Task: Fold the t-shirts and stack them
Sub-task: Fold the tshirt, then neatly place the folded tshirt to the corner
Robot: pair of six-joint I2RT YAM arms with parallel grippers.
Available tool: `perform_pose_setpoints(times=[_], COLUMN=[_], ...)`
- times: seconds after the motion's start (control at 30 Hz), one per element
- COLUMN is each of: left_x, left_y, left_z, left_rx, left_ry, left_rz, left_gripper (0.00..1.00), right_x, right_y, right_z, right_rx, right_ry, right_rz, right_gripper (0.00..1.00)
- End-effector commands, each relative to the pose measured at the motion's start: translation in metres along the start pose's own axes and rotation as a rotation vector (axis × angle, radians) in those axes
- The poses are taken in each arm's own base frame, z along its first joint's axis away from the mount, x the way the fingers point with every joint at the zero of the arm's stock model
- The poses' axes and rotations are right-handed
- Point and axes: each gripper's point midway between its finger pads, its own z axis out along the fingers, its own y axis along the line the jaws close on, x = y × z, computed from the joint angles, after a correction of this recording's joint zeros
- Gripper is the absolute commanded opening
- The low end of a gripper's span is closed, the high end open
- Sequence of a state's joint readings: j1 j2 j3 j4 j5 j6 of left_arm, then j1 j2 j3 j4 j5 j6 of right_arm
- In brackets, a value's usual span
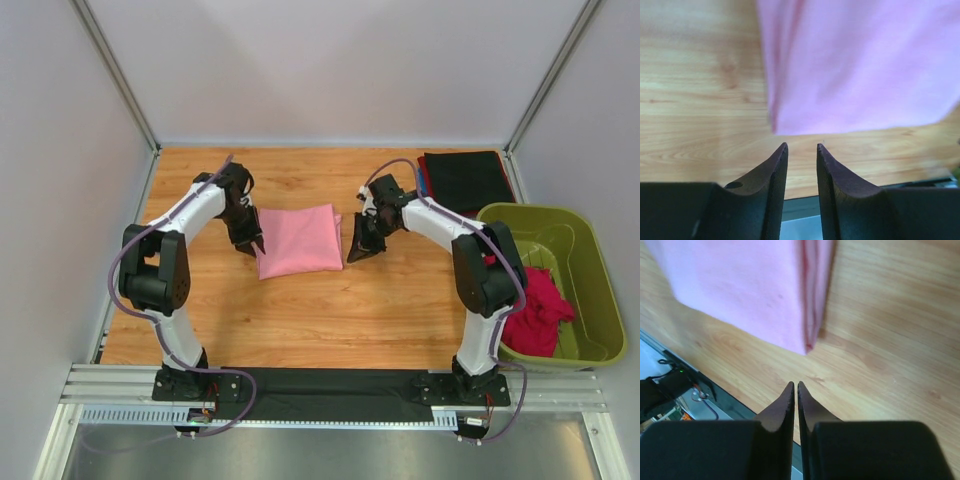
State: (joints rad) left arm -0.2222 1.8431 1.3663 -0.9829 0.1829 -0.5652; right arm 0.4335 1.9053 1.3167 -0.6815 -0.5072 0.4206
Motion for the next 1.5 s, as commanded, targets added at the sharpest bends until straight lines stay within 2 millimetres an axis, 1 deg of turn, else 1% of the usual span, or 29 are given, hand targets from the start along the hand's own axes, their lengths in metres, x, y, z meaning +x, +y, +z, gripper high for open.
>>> perform_pose_setpoints(times=[0.0, 0.03, 0.07, 0.13, 0.27, 0.33, 0.37, 0.4, 0.43, 0.47, 0.53, 0.63, 0.67, 0.73, 0.8, 0.83, 0.87, 0.97, 1.03, 1.07, 1.1, 1.13, 1.17, 1.2, 1.23, 1.27, 1.3, 1.37, 1.47], left_x=[-0.021, -0.023, -0.026, -0.03, -0.029, -0.024, -0.025, -0.02, -0.02, -0.019, -0.015, -0.008, -0.006, -0.003, -0.007, -0.006, -0.015, -0.022, -0.031, -0.032, -0.03, -0.028, -0.025, -0.016, -0.014, -0.011, 0.0, 0.008, 0.027], left_y=[-0.053, -0.062, -0.08, -0.098, -0.097, -0.089, -0.081, -0.073, -0.064, -0.059, -0.046, -0.026, -0.022, -0.014, -0.012, -0.006, -0.01, -0.011, -0.028, -0.037, -0.043, -0.062, -0.071, -0.073, -0.087, -0.089, -0.082, -0.071, -0.028], left_z=[-0.048, -0.049, -0.052, -0.05, -0.031, -0.016, -0.008, 0.003, 0.011, 0.018, 0.036, 0.057, 0.063, 0.065, 0.059, 0.055, 0.046, 0.024, 0.003, -0.009, -0.011, -0.015, -0.018, -0.011, -0.01, -0.005, 0.01, 0.03, 0.067], left_rx=[0.23, 0.268, 0.362, 0.449, 0.452, 0.421, 0.384, 0.349, 0.302, 0.277, 0.223, 0.13, 0.109, 0.07, 0.05, 0.017, 0.017, -0.012, 0.046, 0.085, 0.119, 0.212, 0.262, 0.289, 0.372, 0.393, 0.377, 0.336, 0.158], left_ry=[-0.097, -0.087, -0.077, -0.059, -0.027, -0.001, -0.008, 0.013, 0.012, 0.02, 0.038, 0.069, 0.082, 0.087, 0.073, 0.075, 0.047, 0.03, -0.025, -0.053, -0.056, -0.05, -0.043, -0.01, 0.001, 0.01, 0.047, 0.073, 0.135], left_rz=[0.062, 0.041, 0.049, 0.032, -0.008, -0.019, -0.019, -0.029, -0.035, -0.039, -0.056, -0.078, -0.079, -0.071, -0.059, -0.048, -0.036, -0.023, -0.005, 0.001, 0.008, 0.029, 0.026, 0.016, 0.033, 0.035, 0.015, 0.004, -0.02], left_gripper=[0.37, 0.37, 0.37, 0.37, 0.37, 0.36, 0.37, 0.36, 0.36, 0.36, 0.36, 0.36, 0.36, 0.36, 0.36, 0.36, 0.36, 0.36, 0.36, 0.36, 0.37, 0.37, 0.37, 0.37, 0.36, 0.36, 0.36, 0.36, 0.35], right_x=[-0.024, -0.036, -0.035, -0.047, -0.059, -0.061, -0.056, -0.053, -0.054, -0.049, -0.036, -0.023, -0.022, -0.017, -0.018, -0.022, -0.023, -0.025, -0.026, -0.025, -0.024, -0.022, -0.02, -0.016, -0.013, -0.01, -0.004, 0.005, 0.018], right_y=[0.042, 0.059, 0.069, 0.09, 0.122, 0.135, 0.135, 0.132, 0.128, 0.124, 0.101, 0.065, 0.058, 0.05, 0.049, 0.056, 0.058, 0.074, 0.082, 0.082, 0.081, 0.078, 0.077, 0.072, 0.066, 0.061, 0.054, 0.036, 0.016], right_z=[-0.029, -0.035, -0.03, -0.025, -0.007, 0.003, 0.018, 0.027, 0.042, 0.049, 0.073, 0.099, 0.102, 0.1, 0.091, 0.08, 0.075, 0.052, 0.042, 0.042, 0.042, 0.044, 0.046, 0.05, 0.055, 0.059, 0.065, 0.079, 0.092], right_rx=[-0.088, -0.131, -0.179, -0.255, -0.353, -0.41, -0.436, -0.447, -0.465, -0.477, -0.458, -0.399, -0.386, -0.364, -0.357, -0.361, -0.36, -0.38, -0.397, -0.397, -0.395, -0.394, -0.39, -0.384, -0.376, -0.371, -0.358, -0.323, -0.294], right_ry=[-0.086, -0.113, -0.083, -0.057, -0.012, 0.013, 0.057, 0.08, 0.091, 0.113, 0.154, 0.2, 0.21, 0.222, 0.211, 0.191, 0.185, 0.161, 0.147, 0.151, 0.155, 0.161, 0.169, 0.179, 0.189, 0.197, 0.212, 0.233, 0.254], right_rz=[-0.038, -0.059, -0.053, -0.071, -0.115, -0.1, -0.085, -0.068, -0.043, -0.026, -0.005, 0.028, 0.038, 0.045, 0.035, 0.017, 0.006, -0.017, -0.024, -0.024, -0.021, -0.019, -0.016, -0.012, 0.0, 0.005, 0.015, 0.03, 0.062], right_gripper=[0.06, 0.05, 0.04, 0.02, 0.01, 0.01, 0.0, 0.0, 0.0, 0.0, 0.0, 0.0, 0.0, 0.0, 0.0, 0.0, 0.0, 0.0, 0.0, 0.0, 0.0, 0.0, 0.0, 0.0, 0.0, 0.0, 0.0, 0.0, 0.0])
